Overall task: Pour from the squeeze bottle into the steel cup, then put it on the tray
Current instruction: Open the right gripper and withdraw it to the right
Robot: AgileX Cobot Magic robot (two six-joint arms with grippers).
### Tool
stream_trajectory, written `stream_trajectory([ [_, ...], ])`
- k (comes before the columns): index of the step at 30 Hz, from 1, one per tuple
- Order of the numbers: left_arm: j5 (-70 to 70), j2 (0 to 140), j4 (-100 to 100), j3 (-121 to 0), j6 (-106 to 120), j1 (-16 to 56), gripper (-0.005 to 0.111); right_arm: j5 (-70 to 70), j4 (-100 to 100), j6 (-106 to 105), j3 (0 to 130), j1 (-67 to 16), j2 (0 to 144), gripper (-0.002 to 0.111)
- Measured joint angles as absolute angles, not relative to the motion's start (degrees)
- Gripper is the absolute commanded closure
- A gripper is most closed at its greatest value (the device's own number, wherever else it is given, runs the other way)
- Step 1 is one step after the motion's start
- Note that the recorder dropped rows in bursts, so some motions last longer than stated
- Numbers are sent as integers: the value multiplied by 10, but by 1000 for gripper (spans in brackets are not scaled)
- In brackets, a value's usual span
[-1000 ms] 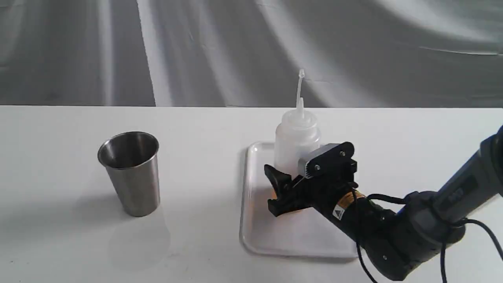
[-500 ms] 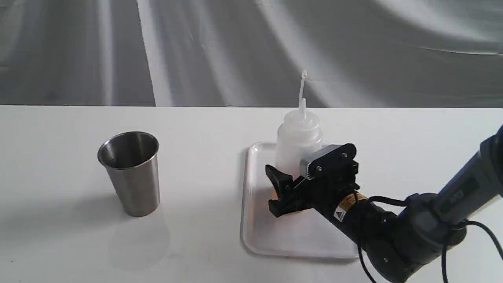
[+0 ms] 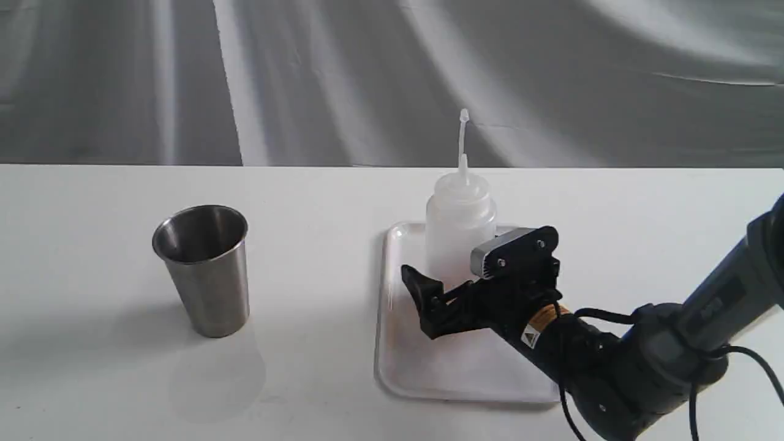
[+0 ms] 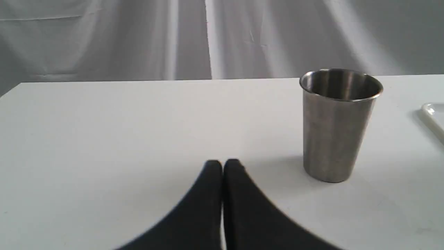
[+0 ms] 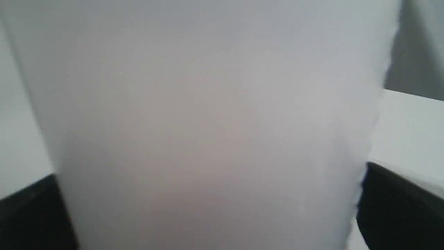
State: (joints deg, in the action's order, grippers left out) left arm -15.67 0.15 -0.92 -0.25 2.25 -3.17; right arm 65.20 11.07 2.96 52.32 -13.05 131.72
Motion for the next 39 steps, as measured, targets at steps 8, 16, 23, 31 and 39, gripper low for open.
stream_trajectory([
  [8,-157,1,-9,-3,23,-32,107,652,119,30,515,-130,1316,3],
  [16,-157,1,-9,-3,23,-32,107,668,104,30,453,-130,1284,3],
  [23,-157,1,-9,-3,23,-32,107,689,102,30,383,-130,1254,3],
  [31,-157,1,-9,-3,23,-32,107,691,113,30,323,-130,1184,3],
  [39,-157,1,-9,-3,23,-32,107,691,134,30,260,-130,1089,3],
])
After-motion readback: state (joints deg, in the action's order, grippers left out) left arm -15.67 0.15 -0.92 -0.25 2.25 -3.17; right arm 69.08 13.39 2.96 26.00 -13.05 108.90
